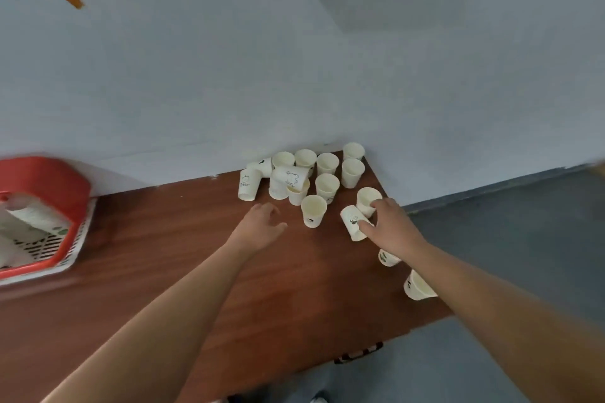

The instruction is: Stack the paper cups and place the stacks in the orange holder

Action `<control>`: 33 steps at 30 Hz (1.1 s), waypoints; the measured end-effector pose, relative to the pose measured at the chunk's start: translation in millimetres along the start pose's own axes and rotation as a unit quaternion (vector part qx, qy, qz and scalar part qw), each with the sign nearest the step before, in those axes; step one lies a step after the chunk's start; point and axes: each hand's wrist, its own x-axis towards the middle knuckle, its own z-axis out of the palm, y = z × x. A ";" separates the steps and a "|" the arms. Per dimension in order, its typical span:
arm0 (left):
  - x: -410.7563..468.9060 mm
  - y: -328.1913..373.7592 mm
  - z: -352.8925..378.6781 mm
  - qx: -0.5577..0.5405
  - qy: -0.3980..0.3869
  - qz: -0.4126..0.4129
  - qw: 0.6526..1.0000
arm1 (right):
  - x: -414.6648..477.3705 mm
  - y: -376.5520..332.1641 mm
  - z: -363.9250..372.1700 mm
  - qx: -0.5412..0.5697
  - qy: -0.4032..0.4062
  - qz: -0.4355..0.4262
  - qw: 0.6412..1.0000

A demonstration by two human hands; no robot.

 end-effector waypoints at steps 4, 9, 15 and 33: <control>26.5 32.0 39.8 0.002 -0.037 0.031 0.999 | -1.4 50.5 2.6 0.018 0.004 0.052 0.998; 60.9 61.0 93.4 0.017 -0.069 0.073 0.995 | -0.9 95.3 19.0 0.034 -0.023 0.115 0.993; 98.0 88.4 143.4 0.116 -0.097 0.178 0.972 | -14.3 138.1 37.3 0.001 -0.080 0.198 0.977; 141.3 61.8 192.4 0.374 -0.121 0.321 0.862 | -44.9 137.2 85.5 0.039 -0.081 0.248 0.965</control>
